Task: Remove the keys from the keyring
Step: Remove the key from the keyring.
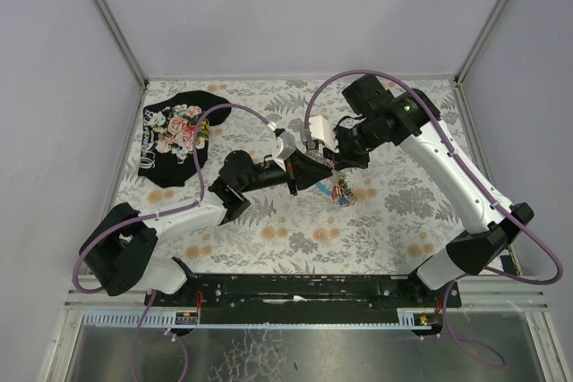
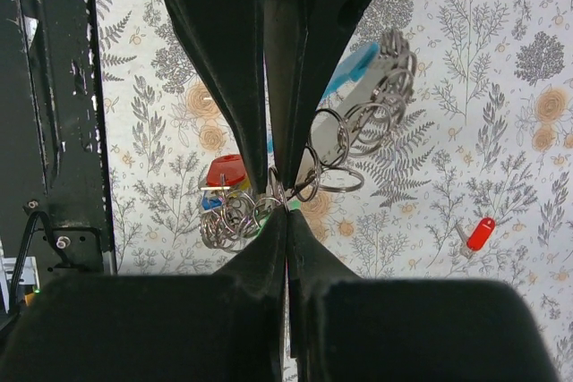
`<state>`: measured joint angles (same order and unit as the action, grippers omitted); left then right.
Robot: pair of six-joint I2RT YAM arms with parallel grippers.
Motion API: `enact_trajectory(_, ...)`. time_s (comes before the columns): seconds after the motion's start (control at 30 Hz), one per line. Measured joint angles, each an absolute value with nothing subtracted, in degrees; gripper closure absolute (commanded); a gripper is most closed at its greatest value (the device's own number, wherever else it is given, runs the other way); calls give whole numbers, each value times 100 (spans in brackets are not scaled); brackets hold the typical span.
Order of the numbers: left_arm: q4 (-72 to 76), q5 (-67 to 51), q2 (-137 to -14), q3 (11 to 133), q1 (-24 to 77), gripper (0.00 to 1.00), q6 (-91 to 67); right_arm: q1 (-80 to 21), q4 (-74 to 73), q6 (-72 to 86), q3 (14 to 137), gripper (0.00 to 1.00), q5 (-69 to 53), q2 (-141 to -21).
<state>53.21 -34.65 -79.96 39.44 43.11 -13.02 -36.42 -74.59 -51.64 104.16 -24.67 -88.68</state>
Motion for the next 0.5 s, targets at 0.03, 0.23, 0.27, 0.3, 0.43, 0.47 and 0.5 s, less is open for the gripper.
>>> enact_trajectory(0.03,5319,-3465,-7996,3948,4313,89,-1302,-3645,-7474,-5159,10422,100,-2460,-8873)
enact_trajectory(0.23,5306,-3463,-7996,3962,4313,90,-1302,-3675,-7498,-5153,10442,100,-2427,-8895)
enact_trajectory(0.27,5293,-3459,-7996,3972,4313,95,-1299,-3680,-7505,-5153,10453,100,-2410,-8901)
enact_trajectory(0.3,5284,-3459,-7996,3983,4313,100,-1299,-3686,-7509,-5151,10462,100,-2401,-8912)
enact_trajectory(0.43,5236,-3457,-7996,4032,4316,100,-1271,-3686,-7553,-5133,10499,83,-2386,-8912)
enact_trajectory(0.47,5236,-3454,-7996,4034,4316,100,-1256,-3686,-7564,-5113,10516,78,-2383,-8912)
enact_trajectory(0.5,5242,-3448,-7996,4034,4318,100,-1238,-3686,-7566,-5098,10530,74,-2388,-8912)
